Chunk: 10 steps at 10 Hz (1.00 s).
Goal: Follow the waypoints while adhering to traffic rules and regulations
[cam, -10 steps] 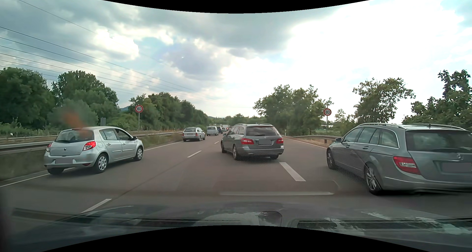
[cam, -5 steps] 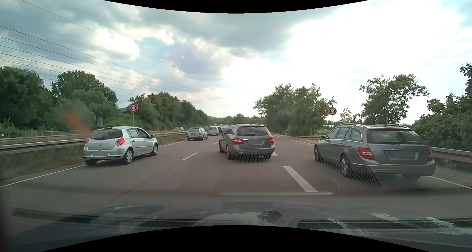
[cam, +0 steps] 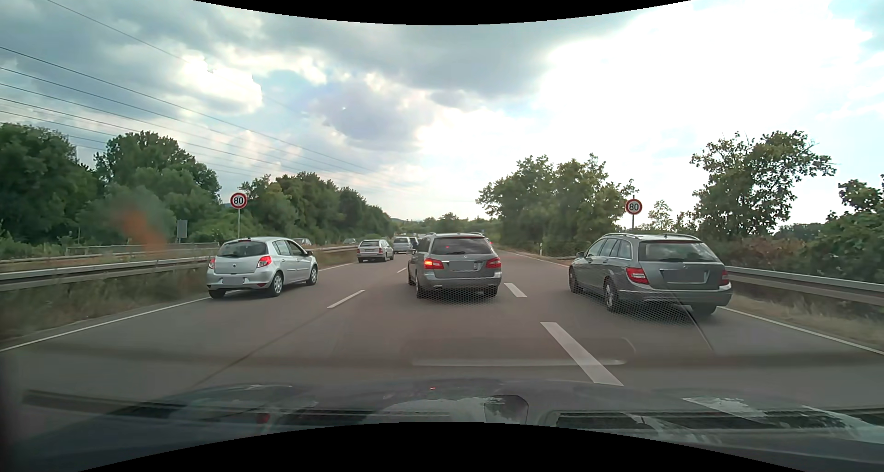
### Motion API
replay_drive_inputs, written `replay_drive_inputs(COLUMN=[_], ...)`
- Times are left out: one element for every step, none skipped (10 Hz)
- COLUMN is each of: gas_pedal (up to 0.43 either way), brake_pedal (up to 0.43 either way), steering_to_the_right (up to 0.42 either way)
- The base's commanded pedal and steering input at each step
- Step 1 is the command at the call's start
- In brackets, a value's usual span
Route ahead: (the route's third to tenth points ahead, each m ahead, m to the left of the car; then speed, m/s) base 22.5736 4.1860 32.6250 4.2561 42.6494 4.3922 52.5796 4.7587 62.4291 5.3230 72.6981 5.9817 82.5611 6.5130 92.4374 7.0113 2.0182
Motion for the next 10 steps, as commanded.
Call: replay_drive_inputs(gas_pedal=[0.000, 0.000, 0.000, 0.000, 0.000, 0.000, 0.000, 0.000, 0.000, 0.000], brake_pedal=[0.000, 0.000, 0.000, 0.000, 0.000, 0.000, 0.000, 0.000, 0.000, 0.000], steering_to_the_right=[-0.014, -0.015, -0.014, -0.014, -0.014, -0.014, -0.014, -0.014, -0.014, -0.014])
